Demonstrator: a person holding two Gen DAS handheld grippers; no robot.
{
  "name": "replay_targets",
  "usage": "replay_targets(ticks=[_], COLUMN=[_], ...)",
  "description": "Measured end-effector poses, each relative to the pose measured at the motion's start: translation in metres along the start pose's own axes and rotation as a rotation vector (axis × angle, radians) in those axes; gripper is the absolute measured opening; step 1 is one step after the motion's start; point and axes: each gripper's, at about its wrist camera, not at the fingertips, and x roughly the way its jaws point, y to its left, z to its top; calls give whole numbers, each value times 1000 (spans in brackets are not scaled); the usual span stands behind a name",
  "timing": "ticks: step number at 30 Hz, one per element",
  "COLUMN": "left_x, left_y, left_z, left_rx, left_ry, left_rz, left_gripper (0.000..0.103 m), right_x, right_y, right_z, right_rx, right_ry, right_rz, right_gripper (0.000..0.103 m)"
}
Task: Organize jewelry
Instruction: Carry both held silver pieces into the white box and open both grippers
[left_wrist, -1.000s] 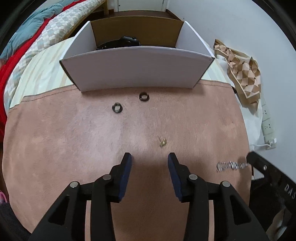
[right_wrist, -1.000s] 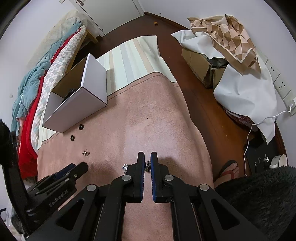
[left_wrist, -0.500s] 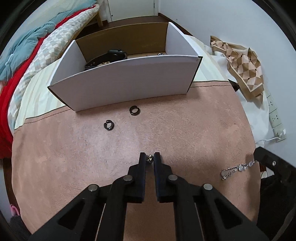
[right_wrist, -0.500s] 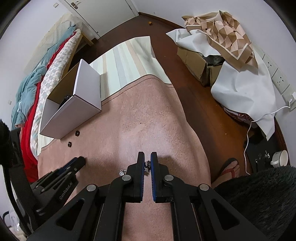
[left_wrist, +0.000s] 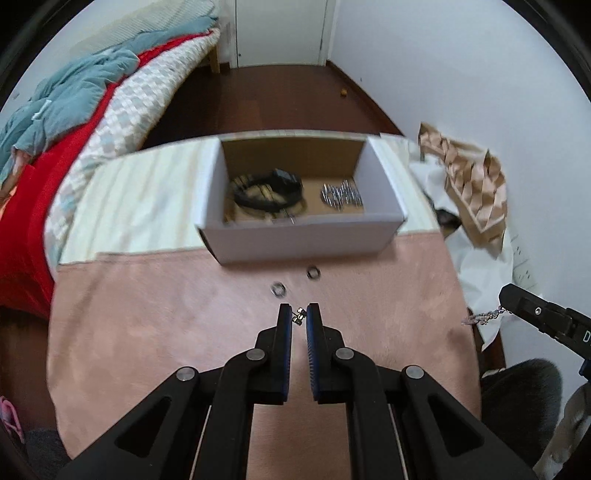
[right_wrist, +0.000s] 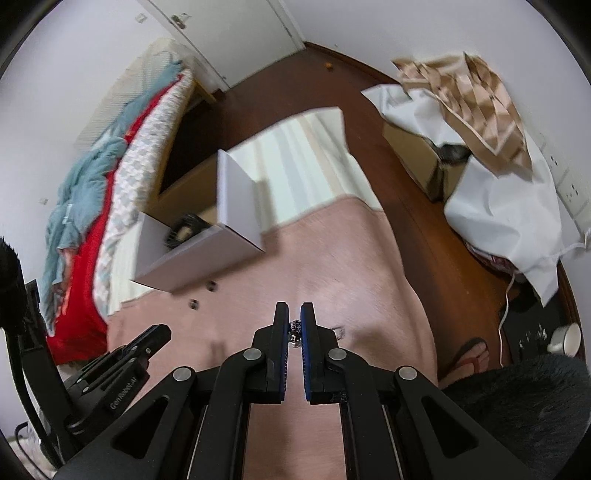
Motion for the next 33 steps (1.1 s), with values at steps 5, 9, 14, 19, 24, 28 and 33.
replay_targets(ticks=[5, 9, 14, 19, 24, 28, 33], left_x=[-30, -43, -26, 7, 40, 51, 48], left_y=[11, 20, 32, 50, 60, 62, 65], left_z=[30, 64, 101, 122, 126, 126, 129], left_rx=[-21, -22, -28, -49, -63, -80, -98], left_ry=[-55, -80, -52, 22, 121, 174, 168], left_rz=[-22, -45, -61, -58, -65, -32, -1], left_gripper=[5, 5, 5, 5, 6, 8, 10], right_x=[-26, -39, -30, 13, 52, 81, 105], right_y=[32, 66, 110, 138, 144, 143, 135], right_z=[23, 51, 88, 113, 122, 124, 123], right_rx=[-52, -110, -196, -239, -254, -268, -258], right_ry=[-36, -70, -83, -17, 49, 118, 214], right_rz=[69, 113, 117, 84, 45, 8, -31], right_gripper=[6, 6, 6, 6, 6, 7, 10])
